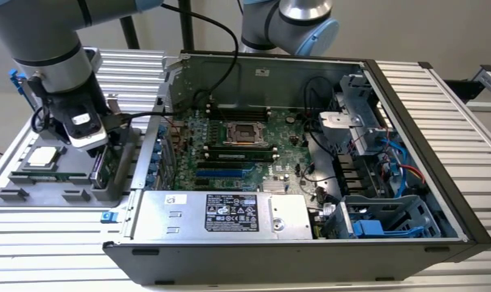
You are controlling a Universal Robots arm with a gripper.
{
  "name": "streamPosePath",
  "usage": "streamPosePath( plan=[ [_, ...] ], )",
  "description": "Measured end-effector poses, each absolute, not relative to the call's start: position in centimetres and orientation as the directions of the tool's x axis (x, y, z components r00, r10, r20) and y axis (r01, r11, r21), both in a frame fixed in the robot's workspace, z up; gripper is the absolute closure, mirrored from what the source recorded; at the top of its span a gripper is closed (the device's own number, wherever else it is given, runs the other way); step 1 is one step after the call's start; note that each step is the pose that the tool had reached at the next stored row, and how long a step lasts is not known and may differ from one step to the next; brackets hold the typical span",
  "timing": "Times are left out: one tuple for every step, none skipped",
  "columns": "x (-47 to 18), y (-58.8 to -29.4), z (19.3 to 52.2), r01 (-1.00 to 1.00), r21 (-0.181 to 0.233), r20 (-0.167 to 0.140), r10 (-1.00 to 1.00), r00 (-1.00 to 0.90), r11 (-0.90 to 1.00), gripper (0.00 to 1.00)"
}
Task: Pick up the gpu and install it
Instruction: 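Pick up the gpu and move the gpu toward the slot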
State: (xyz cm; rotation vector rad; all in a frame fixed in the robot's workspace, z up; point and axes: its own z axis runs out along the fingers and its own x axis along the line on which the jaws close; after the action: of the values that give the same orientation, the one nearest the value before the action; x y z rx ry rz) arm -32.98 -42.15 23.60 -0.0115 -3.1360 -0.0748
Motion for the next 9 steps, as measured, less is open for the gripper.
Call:
streamPosePath(
  plan=[
    [-33.0, -42.15, 23.6, 0.013, 0.048, 0.005, 0.013, -1.0, 0.999, 0.0],
    [-33.02, -42.15, 23.6, 0.019, 0.048, 0.005, 0.019, -1.0, 0.999, 0.0],
    [-33.02, -42.14, 23.59, 0.025, 0.048, 0.005, 0.025, -1.0, 0.999, 0.0],
    [-33.04, -42.14, 23.59, 0.029, 0.048, 0.005, 0.029, -1.0, 0.998, 0.0],
    [-33.05, -42.15, 23.6, 0.032, 0.048, 0.005, 0.032, -0.999, 0.998, 0.0],
    [-33.04, -42.15, 23.6, 0.033, 0.048, 0.005, 0.033, -0.999, 0.998, 0.0],
    [-33.05, -42.14, 23.6, 0.033, 0.048, 0.005, 0.033, -0.999, 0.998, 0.0],
    [-33.05, -42.14, 23.6, 0.033, 0.048, 0.005, 0.033, -0.999, 0.998, 0.0],
    [-33.05, -42.14, 23.59, 0.033, 0.048, 0.005, 0.033, -0.999, 0.998, 0.0]
  ],
)
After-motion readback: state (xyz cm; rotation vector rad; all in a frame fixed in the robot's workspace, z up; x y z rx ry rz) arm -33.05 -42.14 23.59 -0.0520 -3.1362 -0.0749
